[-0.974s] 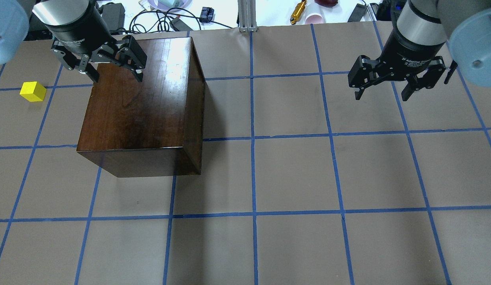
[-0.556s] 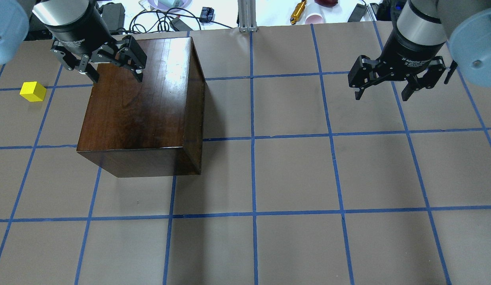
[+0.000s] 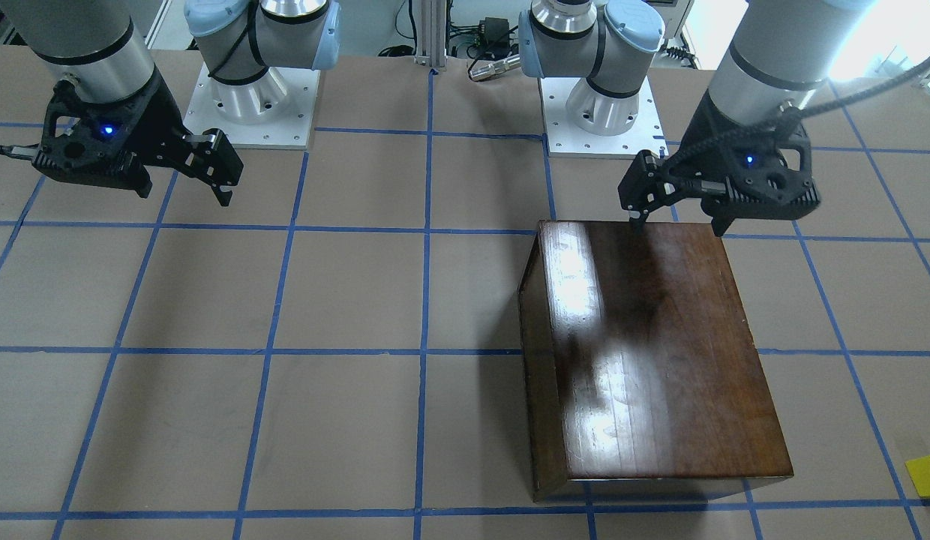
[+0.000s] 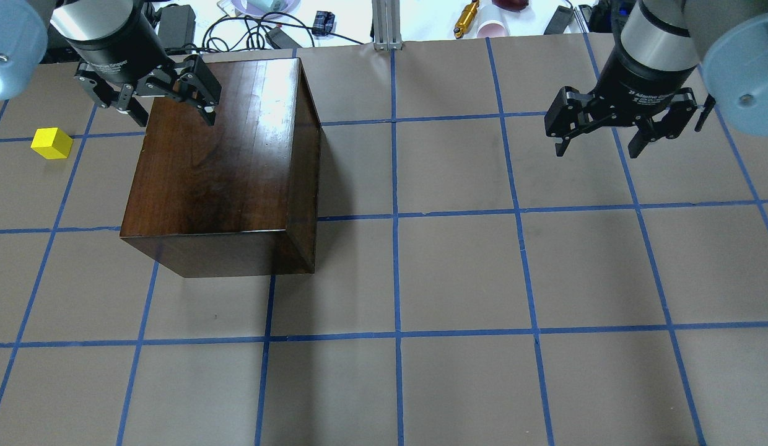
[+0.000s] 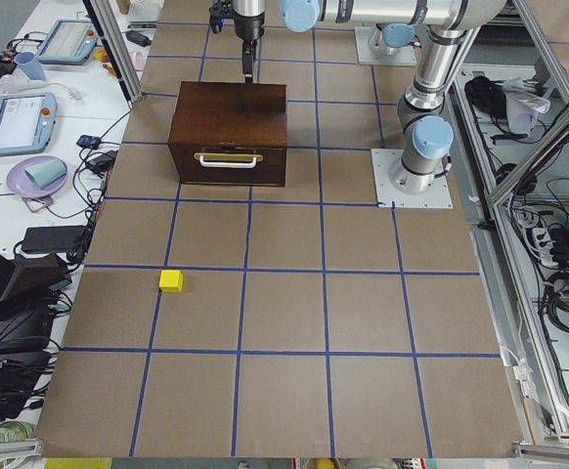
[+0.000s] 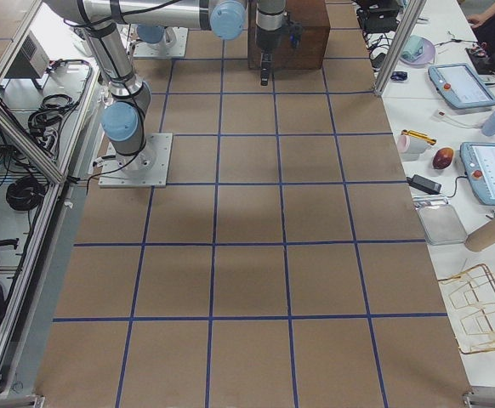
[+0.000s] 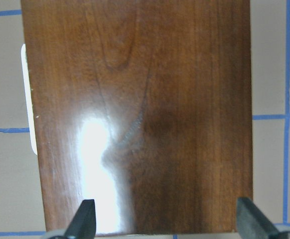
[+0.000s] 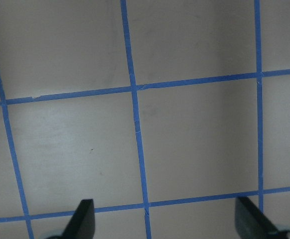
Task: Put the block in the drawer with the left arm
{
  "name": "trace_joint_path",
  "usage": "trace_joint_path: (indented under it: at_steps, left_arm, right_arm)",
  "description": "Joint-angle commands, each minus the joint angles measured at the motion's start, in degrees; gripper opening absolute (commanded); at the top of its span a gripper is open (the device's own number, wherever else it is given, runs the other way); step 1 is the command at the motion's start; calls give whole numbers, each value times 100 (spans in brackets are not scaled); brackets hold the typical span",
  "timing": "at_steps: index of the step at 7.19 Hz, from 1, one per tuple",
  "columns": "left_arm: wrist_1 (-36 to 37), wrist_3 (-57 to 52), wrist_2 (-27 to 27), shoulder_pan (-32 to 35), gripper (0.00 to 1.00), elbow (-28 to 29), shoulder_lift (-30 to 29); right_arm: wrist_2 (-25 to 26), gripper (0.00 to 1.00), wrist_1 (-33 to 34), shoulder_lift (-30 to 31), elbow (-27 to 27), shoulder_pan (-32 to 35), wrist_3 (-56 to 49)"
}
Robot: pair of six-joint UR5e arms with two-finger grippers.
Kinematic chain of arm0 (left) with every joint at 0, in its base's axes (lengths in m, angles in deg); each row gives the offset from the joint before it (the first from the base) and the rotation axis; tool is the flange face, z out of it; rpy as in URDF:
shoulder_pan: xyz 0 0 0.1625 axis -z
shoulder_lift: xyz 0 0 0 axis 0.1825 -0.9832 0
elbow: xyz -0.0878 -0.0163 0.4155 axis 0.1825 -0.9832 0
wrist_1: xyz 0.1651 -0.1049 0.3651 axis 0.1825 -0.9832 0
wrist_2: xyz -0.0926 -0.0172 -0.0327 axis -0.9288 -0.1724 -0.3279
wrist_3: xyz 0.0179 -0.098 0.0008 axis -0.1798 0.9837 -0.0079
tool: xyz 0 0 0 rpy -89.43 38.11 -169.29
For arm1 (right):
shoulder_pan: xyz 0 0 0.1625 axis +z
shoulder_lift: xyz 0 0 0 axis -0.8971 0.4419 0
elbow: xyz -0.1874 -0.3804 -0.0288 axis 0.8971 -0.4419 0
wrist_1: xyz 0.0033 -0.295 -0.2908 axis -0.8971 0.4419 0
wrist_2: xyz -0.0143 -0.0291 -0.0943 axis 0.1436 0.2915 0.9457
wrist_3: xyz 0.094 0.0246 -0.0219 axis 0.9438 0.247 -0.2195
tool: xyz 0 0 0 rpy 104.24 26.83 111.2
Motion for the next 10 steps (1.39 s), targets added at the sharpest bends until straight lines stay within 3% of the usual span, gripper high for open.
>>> trace_joint_path:
  at_steps: [1, 4, 7, 10]
  left_arm:
    - [84, -703, 3, -588, 100, -32, -231]
    - [540, -1215, 12, -1281, 100, -24, -609]
    - [907, -2453, -49, -1871, 100, -23, -907]
    - [1164, -3043, -612, -2399, 100, 12, -1399]
  right_arm:
    - [-8, 100, 0, 0, 0, 0, 0]
    - [-8, 100, 0, 0, 0, 0, 0]
    - [-8, 100, 0, 0, 0, 0, 0]
    - [-8, 100, 0, 0, 0, 0, 0]
